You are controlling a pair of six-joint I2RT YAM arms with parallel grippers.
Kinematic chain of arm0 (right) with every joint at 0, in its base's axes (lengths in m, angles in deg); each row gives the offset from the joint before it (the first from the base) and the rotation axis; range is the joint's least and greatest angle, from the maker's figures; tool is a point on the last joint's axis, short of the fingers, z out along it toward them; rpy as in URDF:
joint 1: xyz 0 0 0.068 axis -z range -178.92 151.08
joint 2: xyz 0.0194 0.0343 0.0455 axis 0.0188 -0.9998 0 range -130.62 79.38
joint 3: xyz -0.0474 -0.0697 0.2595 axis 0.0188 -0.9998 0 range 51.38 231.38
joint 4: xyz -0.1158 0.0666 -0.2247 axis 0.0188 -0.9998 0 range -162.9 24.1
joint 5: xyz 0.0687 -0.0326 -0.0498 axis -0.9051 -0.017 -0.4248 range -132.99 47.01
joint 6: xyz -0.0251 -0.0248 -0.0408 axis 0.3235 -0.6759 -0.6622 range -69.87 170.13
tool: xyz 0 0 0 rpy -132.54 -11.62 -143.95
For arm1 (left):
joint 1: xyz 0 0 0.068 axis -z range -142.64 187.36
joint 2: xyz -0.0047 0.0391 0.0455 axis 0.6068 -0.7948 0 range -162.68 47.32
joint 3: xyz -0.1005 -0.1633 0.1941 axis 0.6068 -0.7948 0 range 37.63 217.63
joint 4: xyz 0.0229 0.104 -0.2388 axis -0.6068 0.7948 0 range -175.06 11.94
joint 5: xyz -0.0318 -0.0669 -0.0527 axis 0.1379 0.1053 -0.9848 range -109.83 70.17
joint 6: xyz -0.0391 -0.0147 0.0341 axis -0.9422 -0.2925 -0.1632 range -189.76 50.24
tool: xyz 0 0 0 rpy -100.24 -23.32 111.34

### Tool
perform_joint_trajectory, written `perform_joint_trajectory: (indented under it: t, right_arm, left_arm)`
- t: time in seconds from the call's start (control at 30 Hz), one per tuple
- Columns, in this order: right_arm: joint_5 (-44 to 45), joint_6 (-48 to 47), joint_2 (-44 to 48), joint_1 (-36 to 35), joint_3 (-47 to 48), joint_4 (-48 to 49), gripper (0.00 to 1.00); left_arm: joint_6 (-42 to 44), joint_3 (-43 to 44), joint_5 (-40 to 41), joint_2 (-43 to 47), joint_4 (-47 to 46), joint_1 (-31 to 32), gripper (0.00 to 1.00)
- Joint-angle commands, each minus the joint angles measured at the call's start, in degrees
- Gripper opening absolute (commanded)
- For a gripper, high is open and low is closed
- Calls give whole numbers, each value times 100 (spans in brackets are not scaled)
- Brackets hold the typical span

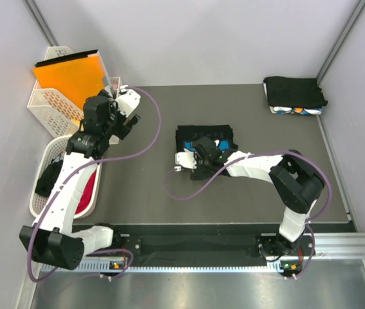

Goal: Fold and stack the t-shirts
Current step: Put the neatly folded tshirt into the corner of the board with the right arm

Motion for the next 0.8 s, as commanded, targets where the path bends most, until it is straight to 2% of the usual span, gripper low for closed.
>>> perform_joint_trajectory:
  t: [0.0, 0.43, 0.67, 0.77]
  right_arm:
    - [69, 206, -320, -20, 351, 259, 100]
    - [105, 127, -268, 244, 202, 40, 99]
    - [-36, 31, -206, 446, -35, -31, 91]
    - [-80, 22, -268, 447, -106, 22, 85]
  left_arm:
    - [56, 270, -188, -102, -392, -190, 99]
    - [152, 384, -408, -217, -507, -410, 99]
    - [231, 463, -417, -252, -524, -472, 99]
    - [214, 524, -434, -296, -533, -489, 99]
